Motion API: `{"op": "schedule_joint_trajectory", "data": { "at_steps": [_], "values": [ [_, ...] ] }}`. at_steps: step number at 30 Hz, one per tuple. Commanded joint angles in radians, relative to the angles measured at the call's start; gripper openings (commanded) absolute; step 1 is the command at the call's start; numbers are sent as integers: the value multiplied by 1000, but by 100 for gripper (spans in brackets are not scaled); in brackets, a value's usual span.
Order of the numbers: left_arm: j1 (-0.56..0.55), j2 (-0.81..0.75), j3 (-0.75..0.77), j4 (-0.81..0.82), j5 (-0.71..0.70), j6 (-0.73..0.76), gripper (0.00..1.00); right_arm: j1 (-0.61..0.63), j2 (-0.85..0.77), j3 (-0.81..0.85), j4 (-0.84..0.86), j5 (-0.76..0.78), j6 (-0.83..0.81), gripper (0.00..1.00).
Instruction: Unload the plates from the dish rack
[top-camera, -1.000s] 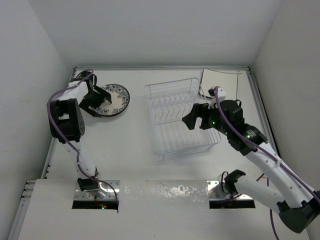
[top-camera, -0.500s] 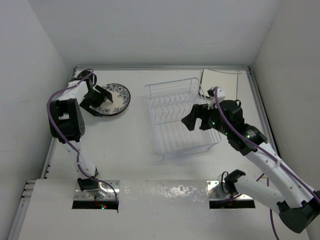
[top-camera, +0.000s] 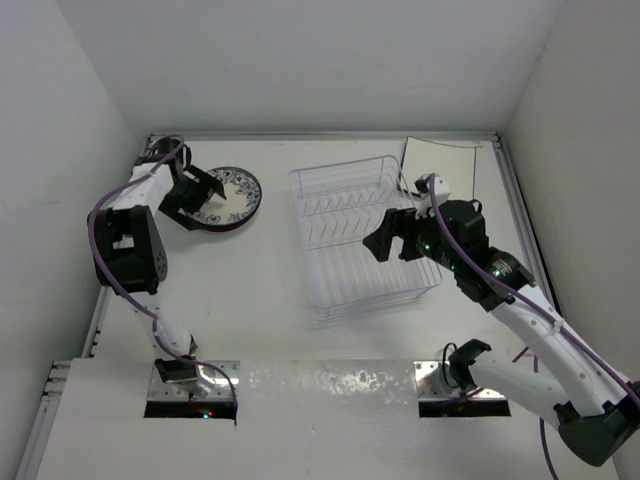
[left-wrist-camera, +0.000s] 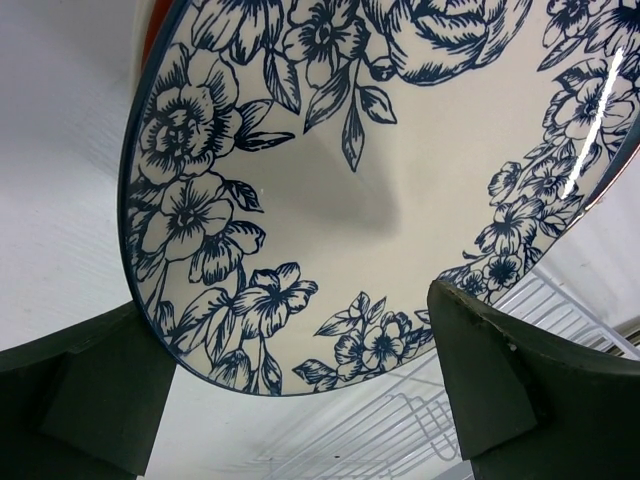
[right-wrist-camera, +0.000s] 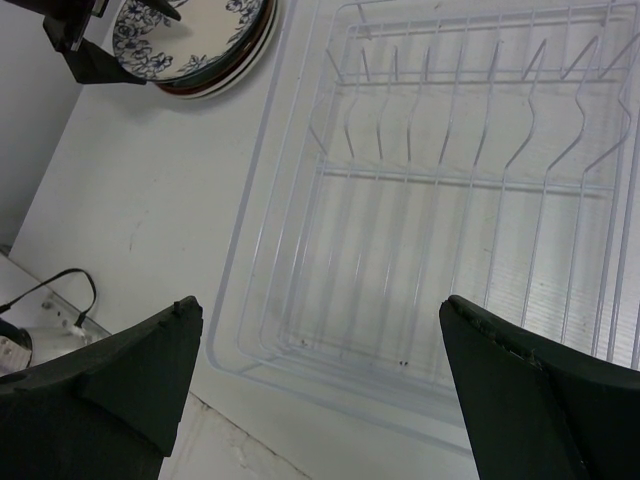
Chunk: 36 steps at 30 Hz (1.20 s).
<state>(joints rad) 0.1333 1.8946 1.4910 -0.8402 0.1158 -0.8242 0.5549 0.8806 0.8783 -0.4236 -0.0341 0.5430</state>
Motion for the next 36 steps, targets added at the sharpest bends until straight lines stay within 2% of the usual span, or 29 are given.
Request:
{"op": "schedule_joint_trajectory", "data": {
  "at_steps": [1,7,17,25,36],
  "values": [
    [-12,-16,20,49,4,-24,100,0,-14,4,16,-9,5,99],
    [-14,61,107,9,22,-15,100,0,-12,19,-4,2,-8,99],
    [-12,81,140,-25,7,13,100,0,-6,11,5,-16,-2,99],
    [-11,155,241,-174,-139,33,100,0,-11,19,-4,-16,-3,99],
    [0,158,242,-244,-237,86,100,0,-15,24,-12,-21,-6,99]
  ]
}}
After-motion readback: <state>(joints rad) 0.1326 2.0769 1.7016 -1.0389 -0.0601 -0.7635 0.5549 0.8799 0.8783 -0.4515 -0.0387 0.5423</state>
